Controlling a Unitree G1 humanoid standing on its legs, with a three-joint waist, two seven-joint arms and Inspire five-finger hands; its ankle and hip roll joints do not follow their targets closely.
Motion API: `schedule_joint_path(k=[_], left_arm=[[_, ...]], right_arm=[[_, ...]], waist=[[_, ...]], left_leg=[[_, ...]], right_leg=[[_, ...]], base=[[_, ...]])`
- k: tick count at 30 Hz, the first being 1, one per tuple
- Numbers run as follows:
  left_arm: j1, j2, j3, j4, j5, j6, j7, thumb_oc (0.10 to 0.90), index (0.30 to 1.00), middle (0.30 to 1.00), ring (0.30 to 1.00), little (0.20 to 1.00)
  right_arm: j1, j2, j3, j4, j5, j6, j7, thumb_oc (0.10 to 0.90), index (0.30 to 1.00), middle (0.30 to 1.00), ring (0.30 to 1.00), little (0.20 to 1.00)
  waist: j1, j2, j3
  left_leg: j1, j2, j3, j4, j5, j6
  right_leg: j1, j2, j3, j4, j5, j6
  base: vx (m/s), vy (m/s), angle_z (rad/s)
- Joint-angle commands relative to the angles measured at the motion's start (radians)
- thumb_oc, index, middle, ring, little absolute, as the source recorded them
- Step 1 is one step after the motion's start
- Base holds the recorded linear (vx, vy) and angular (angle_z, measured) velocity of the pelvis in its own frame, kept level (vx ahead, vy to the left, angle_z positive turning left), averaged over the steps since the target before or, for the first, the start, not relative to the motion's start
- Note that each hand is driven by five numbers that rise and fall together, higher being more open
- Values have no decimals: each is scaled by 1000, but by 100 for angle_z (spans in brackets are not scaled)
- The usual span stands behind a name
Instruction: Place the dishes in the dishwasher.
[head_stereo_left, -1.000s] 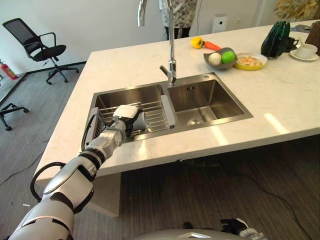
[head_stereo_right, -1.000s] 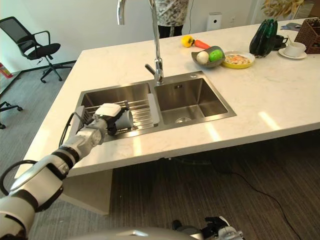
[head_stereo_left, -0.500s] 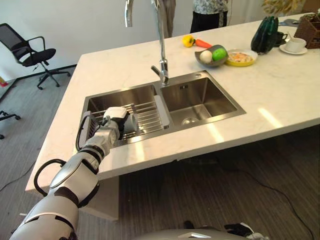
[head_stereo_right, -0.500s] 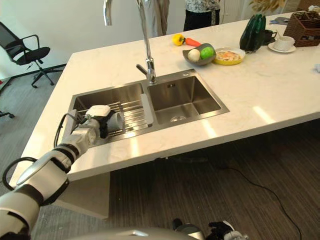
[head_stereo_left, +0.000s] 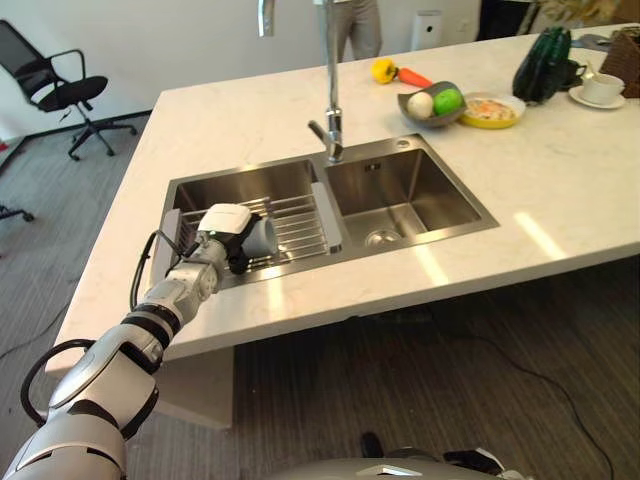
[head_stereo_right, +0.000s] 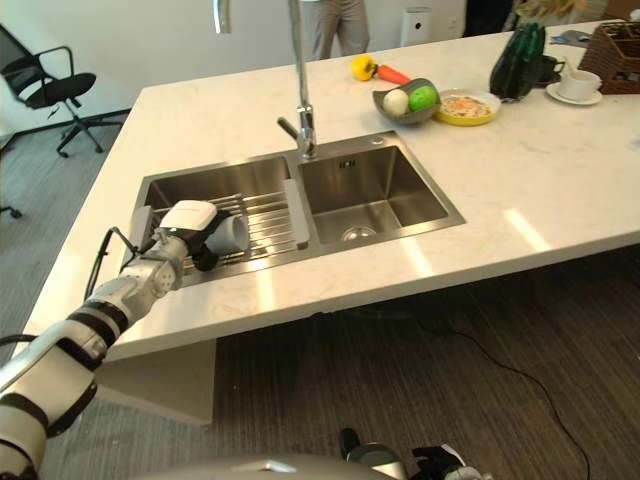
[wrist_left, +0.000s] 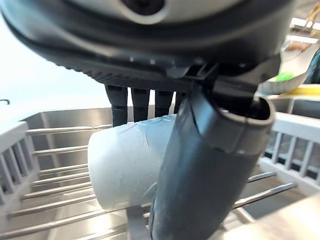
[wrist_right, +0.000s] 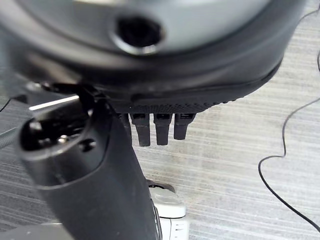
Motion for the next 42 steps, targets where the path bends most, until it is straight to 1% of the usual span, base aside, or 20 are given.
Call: schedule_joint_path(k=[1,2,5,6,12,20,23,27,28,29,30,31,32,34,35,37,38,39,40,42], left_arm=[[-80,62,154,-34,-98,-22,197,400,300,300,300,300],[-20,34,262,-146,-171,-48,254,400,300,300,300,300],[44,7,367,-237,-230,-67,298,400,300,300,300,300],[74,-23,442,-310,-291,-85,321,400,300,300,300,300],[113,-65,571,-504,-371,-127,344,400,300,300,300,300],[298,-83,747,-751,-394,-173,352,400,300,300,300,300],[516,-65,901,-827,-367,-199,384,400,300,300,300,300],[611,-53,953,-849,-343,-203,387,400,300,300,300,300],[654,-74,969,-861,-349,-219,403,400,300,300,300,300],[666,-81,968,-870,-351,-221,402,400,300,300,300,300],[681,-74,971,-859,-343,-215,403,400,300,300,300,300],[691,-66,967,-881,-309,-210,401,400,300,300,300,300],[699,-55,973,-894,-288,-207,400,400,300,300,300,300],[699,-57,972,-898,-287,-204,400,400,300,300,300,300],[681,-73,954,-941,-299,-202,385,400,300,300,300,300],[636,-69,925,-951,-303,-201,367,400,300,300,300,300],[635,-69,924,-950,-303,-201,367,400,300,300,300,300],[625,-69,920,-965,-303,-209,361,400,300,300,300,300],[613,-76,904,-977,-294,-214,350,400,300,300,300,300],[605,-106,879,-976,-301,-222,354,400,300,300,300,300]], right_arm=[[-26,25,-5,15,-14,-51,-30,800,900,900,900,900],[-21,36,-20,14,-16,-51,-38,800,900,900,900,900],[-15,40,-24,14,-20,-51,-43,800,900,900,900,900],[-14,41,-31,13,-23,-47,-51,800,900,900,900,900],[-18,42,-49,16,-21,-41,-58,800,900,900,900,900],[-32,54,-64,19,-12,-34,-54,800,900,900,900,900],[-58,51,-65,8,-21,-34,-44,800,900,900,900,900],[-82,42,-63,0,-20,-38,-44,800,900,900,900,900],[-108,38,-51,-4,-28,-39,-49,800,900,900,900,900],[-116,35,-41,-11,-35,-44,-50,800,900,900,900,900],[-115,29,-40,-17,-37,-46,-51,800,900,900,900,900],[-113,19,-51,-12,-39,-50,-56,800,900,900,900,900],[-113,12,-59,-2,-40,-53,-57,800,900,900,900,900],[-114,12,-60,-1,-40,-54,-57,800,900,900,900,900],[-105,4,-90,30,-31,-59,-62,800,900,900,900,900],[-86,-9,-114,57,-22,-57,-64,800,900,900,900,900],[-87,-9,-115,57,-22,-57,-64,800,900,900,900,900],[-72,-12,-133,70,-17,-54,-73,800,900,900,900,900],[-65,1,-162,75,2,-51,-92,800,900,900,900,900],[-79,36,-197,48,69,-57,-115,800,900,900,900,900]], waist=[[-11,-33,-41],[1,-42,-44],[3,-45,-49],[9,-49,-54],[24,-52,-64],[69,-55,-63],[137,-59,-44],[177,-67,-15],[238,-73,28],[268,-74,40],[302,-68,50],[344,-60,53],[371,-53,55],[361,-53,51],[365,-48,53],[316,-58,54],[316,-57,54],[303,-64,48],[294,-78,33],[293,-84,17]], left_leg=[[6,-56,0,12,-79,3],[5,-56,-4,12,-80,3],[6,-55,-8,12,-82,2],[7,-55,-11,12,-84,2],[0,-56,-22,12,-76,3],[-7,-59,-55,12,-72,4],[-20,-60,-91,20,-60,2],[-72,-66,-116,85,-67,-3],[-140,-80,-146,173,-77,-20],[-179,-88,-175,204,-78,-30],[-212,-91,-194,202,-58,-38],[-247,-100,-236,174,-24,-46],[-271,-104,-249,156,5,-51],[-280,-108,-260,152,17,-51],[-309,-75,-143,141,35,-53],[-297,13,117,214,-14,-57],[-300,13,116,219,-17,-57],[-278,48,232,234,-37,-48],[-242,74,327,273,-89,-44],[-214,90,359,268,-107,-51]], right_leg=[[69,-37,-8,15,-148,92],[70,-37,-12,14,-150,90],[73,-37,-15,14,-154,88],[75,-37,-16,14,-156,86],[73,-39,-26,14,-150,78],[77,-46,-57,14,-156,71],[76,-53,-88,14,-161,69],[68,-68,-118,15,-156,69],[61,-87,-170,18,-156,68],[59,-94,-215,15,-162,68],[57,-101,-273,14,-168,68],[53,-111,-365,14,-179,71],[48,-117,-416,14,-185,73],[42,-119,-428,14,-180,75],[38,-137,-536,14,-180,77],[41,-159,-633,15,-191,74],[40,-159,-633,15,-191,74],[38,-175,-704,18,-186,68],[52,-200,-799,22,-173,64],[74,-220,-869,26,-157,68]], base=[[0,0,0],[21,-9,9],[21,-4,15],[23,0,6],[10,-4,5],[7,-11,11],[-8,-35,15],[-86,-41,31],[-162,-95,45],[-198,-135,109],[-109,-147,156],[-110,-121,204],[-90,-74,184],[-70,-8,279],[-53,-20,290],[-103,29,189],[-173,75,366],[-127,146,424],[-118,218,244],[9,274,134]])
